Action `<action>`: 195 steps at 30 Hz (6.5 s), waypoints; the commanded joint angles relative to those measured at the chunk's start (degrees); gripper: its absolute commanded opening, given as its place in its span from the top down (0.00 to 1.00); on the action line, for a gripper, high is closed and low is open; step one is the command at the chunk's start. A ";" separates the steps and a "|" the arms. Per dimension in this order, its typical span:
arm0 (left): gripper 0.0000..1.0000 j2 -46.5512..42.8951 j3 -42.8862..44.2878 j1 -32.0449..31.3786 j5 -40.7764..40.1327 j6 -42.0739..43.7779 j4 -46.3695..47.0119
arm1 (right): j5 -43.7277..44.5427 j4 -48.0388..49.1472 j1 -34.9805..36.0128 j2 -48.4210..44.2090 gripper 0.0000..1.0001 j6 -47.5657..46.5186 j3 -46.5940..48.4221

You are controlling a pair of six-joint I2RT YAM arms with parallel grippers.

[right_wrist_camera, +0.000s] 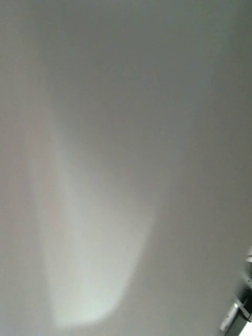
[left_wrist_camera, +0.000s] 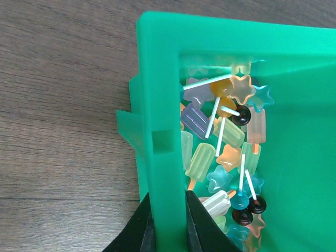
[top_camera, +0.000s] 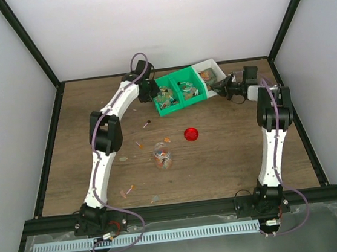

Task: Pack the candies
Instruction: Scoop the fake candies from the storage box, then move the packing bottle to the center of the board, then place the fake candies in the packing bottle.

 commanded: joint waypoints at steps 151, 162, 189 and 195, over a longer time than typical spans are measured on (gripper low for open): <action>0.53 -63.42 -87.59 -13.38 13.57 -6.61 22.61 | -15.31 -20.26 1.85 -75.85 0.99 -13.96 -53.96; 0.50 -67.49 -87.00 -13.29 14.71 -6.47 18.91 | -11.70 -29.46 3.10 -89.58 0.99 -10.07 -55.09; 0.49 -63.30 -85.43 -12.13 18.45 5.05 17.52 | 12.00 -37.18 27.04 -88.66 0.99 1.62 -45.64; 0.49 -63.73 -85.67 -11.26 18.91 5.86 17.74 | 13.10 -37.48 29.46 -89.84 0.99 2.02 -45.61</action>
